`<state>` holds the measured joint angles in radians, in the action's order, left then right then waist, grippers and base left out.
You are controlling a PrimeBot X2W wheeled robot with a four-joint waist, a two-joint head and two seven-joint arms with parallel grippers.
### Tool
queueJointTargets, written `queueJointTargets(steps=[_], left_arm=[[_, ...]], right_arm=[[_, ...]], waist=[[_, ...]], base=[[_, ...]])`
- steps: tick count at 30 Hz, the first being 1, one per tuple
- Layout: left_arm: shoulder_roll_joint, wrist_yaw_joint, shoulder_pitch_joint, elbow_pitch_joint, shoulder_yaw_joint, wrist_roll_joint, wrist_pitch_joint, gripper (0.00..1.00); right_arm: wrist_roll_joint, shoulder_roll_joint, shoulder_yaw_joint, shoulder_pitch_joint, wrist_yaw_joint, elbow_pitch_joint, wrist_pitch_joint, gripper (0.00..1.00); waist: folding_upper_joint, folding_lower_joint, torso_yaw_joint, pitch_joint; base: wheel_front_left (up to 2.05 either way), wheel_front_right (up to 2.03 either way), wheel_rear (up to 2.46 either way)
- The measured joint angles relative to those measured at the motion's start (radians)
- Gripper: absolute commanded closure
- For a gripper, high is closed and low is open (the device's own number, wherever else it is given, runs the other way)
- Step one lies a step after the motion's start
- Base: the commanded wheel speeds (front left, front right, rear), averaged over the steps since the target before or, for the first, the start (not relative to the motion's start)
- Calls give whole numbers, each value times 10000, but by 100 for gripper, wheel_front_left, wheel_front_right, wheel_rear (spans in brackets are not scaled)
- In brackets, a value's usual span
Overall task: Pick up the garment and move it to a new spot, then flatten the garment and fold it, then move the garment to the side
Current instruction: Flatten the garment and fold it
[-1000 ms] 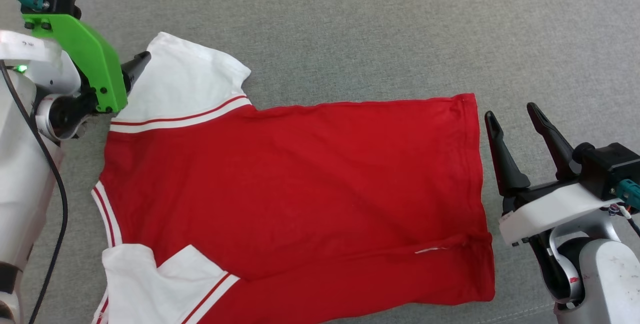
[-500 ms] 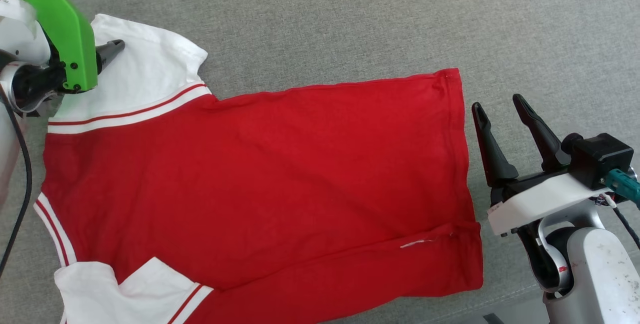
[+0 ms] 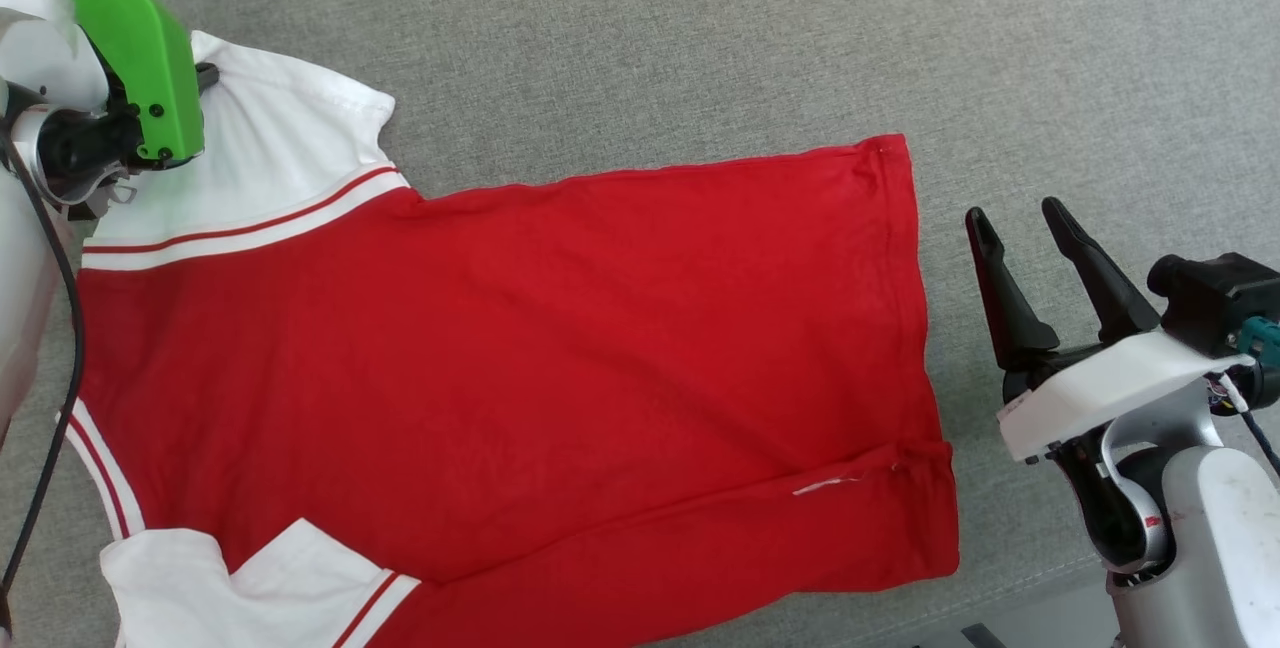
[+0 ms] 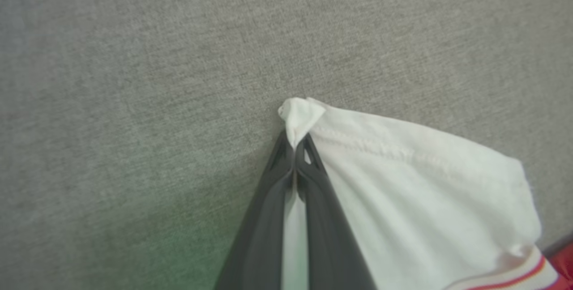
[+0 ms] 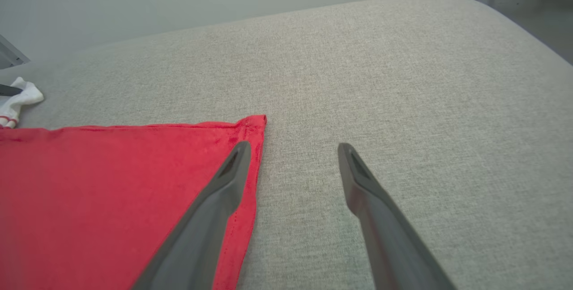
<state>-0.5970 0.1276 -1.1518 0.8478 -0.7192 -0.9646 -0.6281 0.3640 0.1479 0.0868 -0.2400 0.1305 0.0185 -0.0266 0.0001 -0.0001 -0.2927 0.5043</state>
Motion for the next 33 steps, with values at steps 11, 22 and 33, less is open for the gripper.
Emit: queueJointTargets(steps=[11, 22, 33], left_arm=[[591, 2, -72, 198, -288, -52, 535, 100], [564, 2, -68, -1352, -623, -385, 1275, 100], [437, 2, 148, -1789, -909, -752, 1760, 100]], right_arm=[[1977, 1386, 188, -1197, 0, -1030, -3515, 0], [2274, 1787, 740, -3057, 0, -2708, -6303, 0], [2217, 1630, 802, -3797, -4, -4324, -8155, 63]], waist=[[0, 1, 627, -623], [0, 1, 2099, -890], [-1, 0, 2727, -828]], base=[[0, 0, 0], [0, 0, 0], [0, 0, 0]])
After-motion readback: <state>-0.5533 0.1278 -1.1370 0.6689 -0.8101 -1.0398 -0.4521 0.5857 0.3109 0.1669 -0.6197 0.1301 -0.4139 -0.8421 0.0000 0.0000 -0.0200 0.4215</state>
